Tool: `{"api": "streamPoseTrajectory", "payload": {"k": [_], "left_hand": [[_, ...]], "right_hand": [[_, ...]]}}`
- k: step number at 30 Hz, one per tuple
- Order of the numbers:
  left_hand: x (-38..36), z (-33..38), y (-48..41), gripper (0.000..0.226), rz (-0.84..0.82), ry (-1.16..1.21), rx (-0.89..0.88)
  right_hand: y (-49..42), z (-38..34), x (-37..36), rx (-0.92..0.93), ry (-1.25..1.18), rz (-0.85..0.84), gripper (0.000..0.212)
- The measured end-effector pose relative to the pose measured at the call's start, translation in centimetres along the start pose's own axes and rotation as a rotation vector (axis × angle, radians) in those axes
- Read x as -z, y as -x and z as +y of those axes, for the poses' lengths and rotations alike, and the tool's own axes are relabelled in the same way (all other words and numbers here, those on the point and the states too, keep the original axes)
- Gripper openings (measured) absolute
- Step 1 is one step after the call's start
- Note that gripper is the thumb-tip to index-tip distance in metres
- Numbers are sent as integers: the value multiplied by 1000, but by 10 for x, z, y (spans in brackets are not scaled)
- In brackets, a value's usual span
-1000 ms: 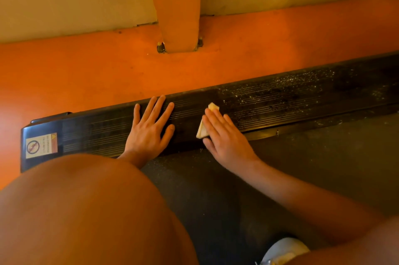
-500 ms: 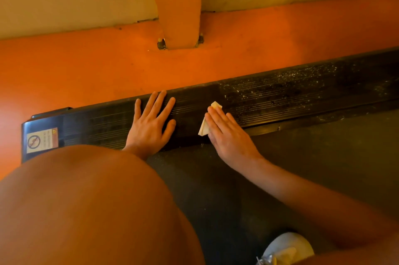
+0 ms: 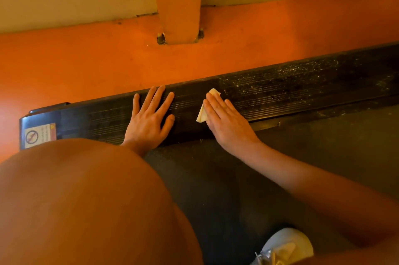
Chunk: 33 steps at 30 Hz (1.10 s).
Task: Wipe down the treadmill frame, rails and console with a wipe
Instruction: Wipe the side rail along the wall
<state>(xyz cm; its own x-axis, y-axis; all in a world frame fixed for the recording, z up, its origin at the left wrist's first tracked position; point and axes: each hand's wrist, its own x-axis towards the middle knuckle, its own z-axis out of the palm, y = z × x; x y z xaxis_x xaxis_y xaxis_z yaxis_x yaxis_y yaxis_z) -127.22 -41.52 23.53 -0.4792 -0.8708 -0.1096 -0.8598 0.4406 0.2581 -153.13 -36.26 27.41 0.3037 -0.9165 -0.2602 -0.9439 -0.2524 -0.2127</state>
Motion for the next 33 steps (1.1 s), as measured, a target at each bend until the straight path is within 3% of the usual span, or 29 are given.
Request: {"api": "streamPoseTrajectory", "payload": {"k": [8, 20, 27, 33], "left_hand": [[1, 0, -1, 64, -6, 1, 2], [-1, -3, 0, 63, 15, 19, -20], [-1, -3, 0, 64, -12, 2, -7], [0, -1, -1, 64, -1, 3, -8]], "right_hand": [[6, -9, 11, -128, -59, -71, 71], [13, 17, 11, 45, -21, -53, 57], [-16, 19, 20, 2, 19, -101, 74], [31, -1, -1, 1, 12, -119, 79]]}}
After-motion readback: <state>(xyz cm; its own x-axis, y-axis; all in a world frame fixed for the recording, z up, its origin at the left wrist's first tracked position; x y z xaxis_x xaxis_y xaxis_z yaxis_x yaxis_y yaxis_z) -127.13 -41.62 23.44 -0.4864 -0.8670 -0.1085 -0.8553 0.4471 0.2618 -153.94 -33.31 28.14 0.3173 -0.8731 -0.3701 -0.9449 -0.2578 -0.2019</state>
